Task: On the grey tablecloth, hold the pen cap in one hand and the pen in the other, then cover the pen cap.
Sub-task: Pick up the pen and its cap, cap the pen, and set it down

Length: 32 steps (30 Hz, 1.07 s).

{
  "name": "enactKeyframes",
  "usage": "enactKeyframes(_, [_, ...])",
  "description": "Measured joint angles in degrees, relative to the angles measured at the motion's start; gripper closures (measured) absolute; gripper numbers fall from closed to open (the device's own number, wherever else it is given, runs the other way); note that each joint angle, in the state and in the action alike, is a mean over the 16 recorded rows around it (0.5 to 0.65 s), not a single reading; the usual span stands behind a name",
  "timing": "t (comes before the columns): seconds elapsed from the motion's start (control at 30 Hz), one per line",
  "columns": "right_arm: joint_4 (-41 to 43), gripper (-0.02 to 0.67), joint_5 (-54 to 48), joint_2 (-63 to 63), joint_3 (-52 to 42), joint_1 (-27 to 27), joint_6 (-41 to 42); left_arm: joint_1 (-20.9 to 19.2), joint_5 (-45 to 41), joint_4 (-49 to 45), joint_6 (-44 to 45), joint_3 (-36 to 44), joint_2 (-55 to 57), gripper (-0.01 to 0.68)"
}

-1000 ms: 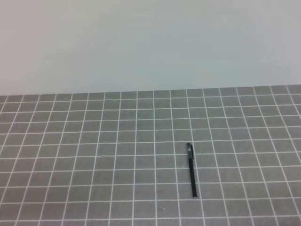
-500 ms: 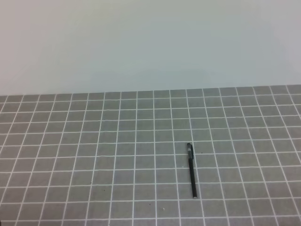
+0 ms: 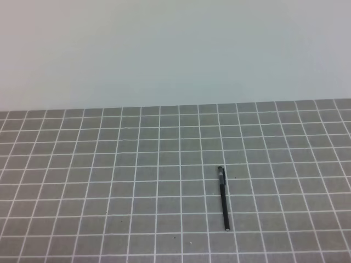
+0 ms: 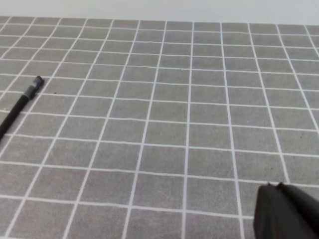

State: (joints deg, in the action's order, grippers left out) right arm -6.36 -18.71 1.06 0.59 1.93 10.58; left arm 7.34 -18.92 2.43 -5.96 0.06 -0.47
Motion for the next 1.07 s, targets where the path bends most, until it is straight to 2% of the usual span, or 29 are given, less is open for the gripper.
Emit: enactKeyframes(1.07, [0.0,0.645,0.0,0.0,0.0,0.0,0.0,0.1,1.2,-1.2,1.2,0.8,-0.4,0.673])
